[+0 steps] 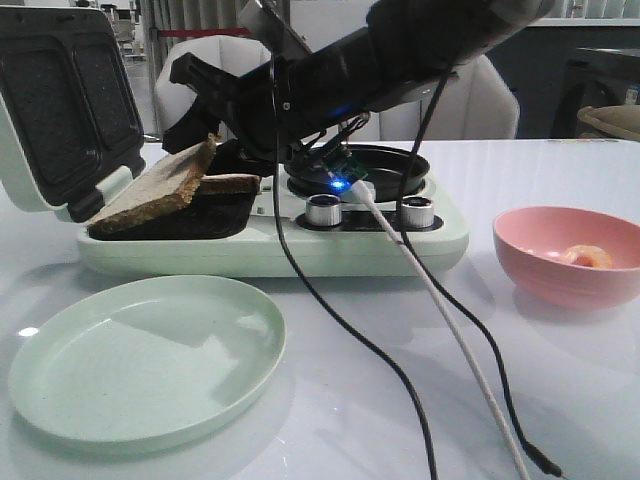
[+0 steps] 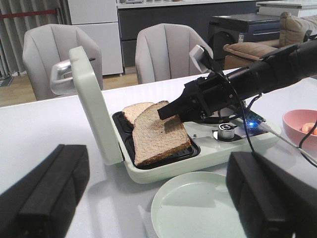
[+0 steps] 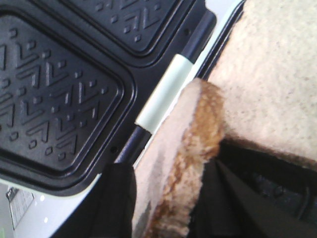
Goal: Make breakfast with bread and shrimp
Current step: 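Carry the bread with the right gripper over the nearer waffle plate, then release the bread onto the nearer waffle plate and raise the right gripper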
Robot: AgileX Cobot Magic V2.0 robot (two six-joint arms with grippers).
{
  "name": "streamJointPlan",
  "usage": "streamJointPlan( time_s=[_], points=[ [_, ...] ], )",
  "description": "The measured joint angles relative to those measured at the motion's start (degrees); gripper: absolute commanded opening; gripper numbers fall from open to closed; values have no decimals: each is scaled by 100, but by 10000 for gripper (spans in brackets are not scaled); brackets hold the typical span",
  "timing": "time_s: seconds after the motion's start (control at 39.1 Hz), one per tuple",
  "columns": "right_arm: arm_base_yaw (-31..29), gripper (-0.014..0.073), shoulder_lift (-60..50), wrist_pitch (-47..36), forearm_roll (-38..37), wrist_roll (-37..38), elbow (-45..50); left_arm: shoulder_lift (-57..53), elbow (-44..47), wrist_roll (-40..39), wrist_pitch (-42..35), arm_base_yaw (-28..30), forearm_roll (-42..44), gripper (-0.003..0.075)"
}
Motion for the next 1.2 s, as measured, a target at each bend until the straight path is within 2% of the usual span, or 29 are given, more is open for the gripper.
streamJointPlan(
  time_s=[0.2, 0.33, 0.38, 0.51, 0.54, 0.82, 0.89, 0.97, 1.05, 1.2],
  points=[
    [0, 394, -218, 48, -630, 20, 0, 0, 0, 0, 0, 0, 0, 618],
    [4, 402, -578, 0, -1113, 312, 0, 0, 0, 0, 0, 0, 0, 618],
    [4, 440, -701, -45, -1294, 399, 0, 0, 0, 0, 0, 0, 0, 618],
    [4, 615, -823, -78, -1621, 498, -9, 0, 0, 0, 0, 0, 0, 618],
    [4, 623, -823, -78, -1684, 498, -9, 0, 0, 0, 0, 0, 0, 618],
    [-8, 605, -998, -56, -2669, 661, -9, 0, 0, 0, 0, 0, 0, 618],
    [-16, 605, -1228, 18, -3290, 1034, -9, 0, 0, 0, 0, 0, 0, 618],
    [-16, 605, -1538, 157, -4199, 1766, -9, 0, 0, 0, 0, 0, 0, 618],
    [-16, 605, -1787, 397, -5375, 2552, -9, 0, 0, 0, 0, 0, 0, 618],
    [-16, 605, -2263, 1168, -7954, 4578, -9, 0, 0, 0, 0, 0, 0, 618]
  ],
)
